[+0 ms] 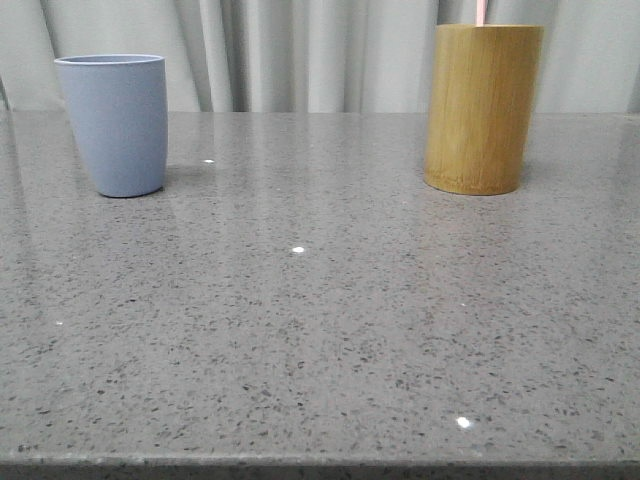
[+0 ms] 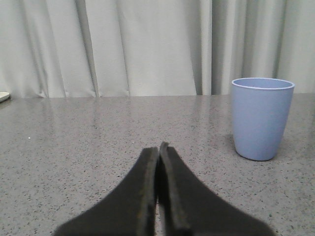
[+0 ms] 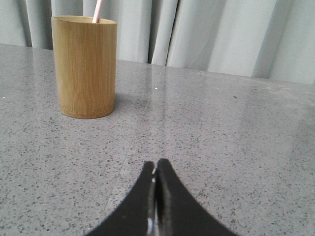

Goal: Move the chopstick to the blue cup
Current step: 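Move the left gripper open toward the light blue cup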

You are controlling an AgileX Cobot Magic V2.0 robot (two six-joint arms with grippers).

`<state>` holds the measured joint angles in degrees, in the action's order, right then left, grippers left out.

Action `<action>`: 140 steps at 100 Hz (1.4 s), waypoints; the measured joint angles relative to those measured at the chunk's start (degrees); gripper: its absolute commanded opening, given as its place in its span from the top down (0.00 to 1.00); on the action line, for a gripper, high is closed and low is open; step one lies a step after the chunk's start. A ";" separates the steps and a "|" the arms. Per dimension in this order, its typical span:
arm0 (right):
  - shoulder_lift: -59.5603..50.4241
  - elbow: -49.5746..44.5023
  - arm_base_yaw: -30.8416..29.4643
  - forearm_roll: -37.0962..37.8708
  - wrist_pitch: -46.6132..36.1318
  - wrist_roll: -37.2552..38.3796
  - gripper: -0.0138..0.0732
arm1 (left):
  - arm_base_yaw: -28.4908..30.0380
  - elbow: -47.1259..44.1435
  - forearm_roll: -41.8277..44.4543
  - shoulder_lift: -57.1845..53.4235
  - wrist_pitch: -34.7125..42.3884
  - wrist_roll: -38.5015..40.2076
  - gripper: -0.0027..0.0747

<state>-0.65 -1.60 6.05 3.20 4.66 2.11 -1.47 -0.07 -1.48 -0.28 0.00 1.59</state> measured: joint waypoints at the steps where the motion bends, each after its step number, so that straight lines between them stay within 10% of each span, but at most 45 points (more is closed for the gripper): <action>1: 0.00 0.00 0.00 0.00 0.00 0.00 0.92 | 0.00 0.00 0.00 0.00 0.00 0.00 0.99; 98: 0.00 0.57 0.00 -5.79 -9.30 1.56 0.92 | 0.00 0.12 -7.21 0.00 1.09 0.00 0.99; 140: 9.23 29.75 0.00 -8.20 23.76 1.20 0.92 | 0.00 20.80 -9.12 6.95 -22.16 0.10 0.99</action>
<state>8.58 28.15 6.05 -5.00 28.43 3.31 -1.47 20.73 -10.60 6.67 -22.16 1.69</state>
